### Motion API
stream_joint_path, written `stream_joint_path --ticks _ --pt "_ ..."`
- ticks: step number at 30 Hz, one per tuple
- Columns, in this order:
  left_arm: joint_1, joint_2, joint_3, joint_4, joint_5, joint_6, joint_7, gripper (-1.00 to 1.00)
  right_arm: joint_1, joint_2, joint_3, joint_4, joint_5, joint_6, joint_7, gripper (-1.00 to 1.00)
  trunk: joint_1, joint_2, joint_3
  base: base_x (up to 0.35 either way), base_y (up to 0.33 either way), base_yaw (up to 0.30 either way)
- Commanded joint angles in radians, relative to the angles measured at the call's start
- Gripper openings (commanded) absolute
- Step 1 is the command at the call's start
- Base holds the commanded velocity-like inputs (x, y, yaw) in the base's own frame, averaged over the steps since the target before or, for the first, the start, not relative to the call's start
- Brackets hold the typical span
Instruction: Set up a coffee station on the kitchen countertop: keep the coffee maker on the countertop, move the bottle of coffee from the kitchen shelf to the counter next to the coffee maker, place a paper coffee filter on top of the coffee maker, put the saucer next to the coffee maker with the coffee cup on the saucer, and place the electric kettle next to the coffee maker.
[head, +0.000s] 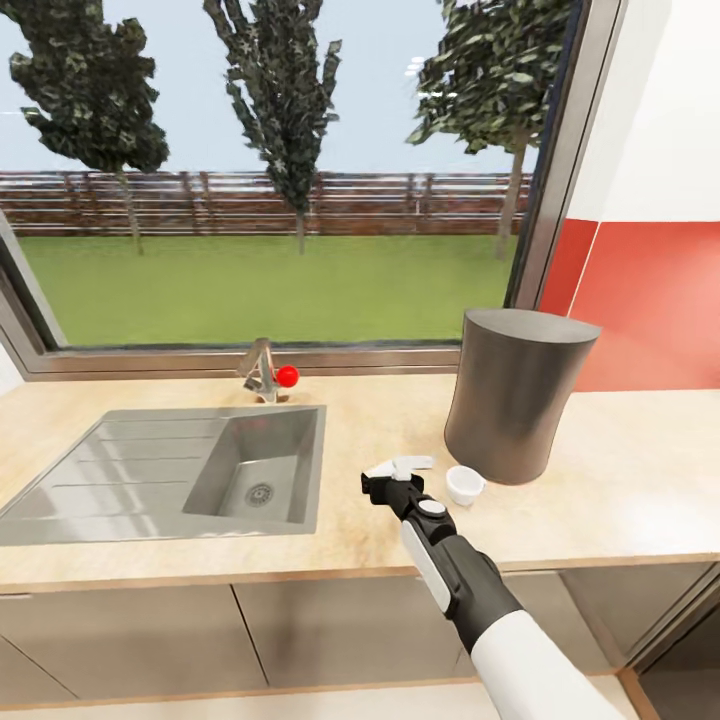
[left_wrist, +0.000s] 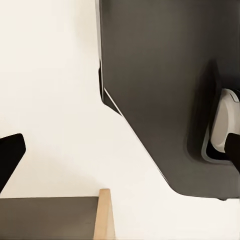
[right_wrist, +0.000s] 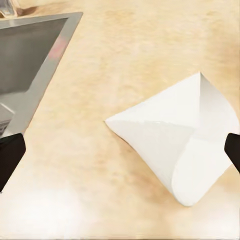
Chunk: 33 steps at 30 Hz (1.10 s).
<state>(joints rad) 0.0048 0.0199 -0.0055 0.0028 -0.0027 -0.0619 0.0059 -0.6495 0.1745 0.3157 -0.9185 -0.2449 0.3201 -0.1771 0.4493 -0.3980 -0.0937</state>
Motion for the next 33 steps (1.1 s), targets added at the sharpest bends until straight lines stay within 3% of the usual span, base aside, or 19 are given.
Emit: stream_joint_path --ticks 1,33 --pt "0.0 0.0 -0.001 0.0 0.0 -0.004 0.001 1.0 -0.001 0.0 0.002 0.0 -0.01 0.003 -0.008 1.0 0.001 -0.002 -0.002 0.035 -0.017 0.0" --pt "0.0 0.001 -0.001 0.0 0.0 -0.003 0.0 1.0 -0.001 0.0 0.004 0.049 -0.014 0.004 -0.006 1.0 0.001 -0.002 -0.002 0.074 -0.024 0.0"
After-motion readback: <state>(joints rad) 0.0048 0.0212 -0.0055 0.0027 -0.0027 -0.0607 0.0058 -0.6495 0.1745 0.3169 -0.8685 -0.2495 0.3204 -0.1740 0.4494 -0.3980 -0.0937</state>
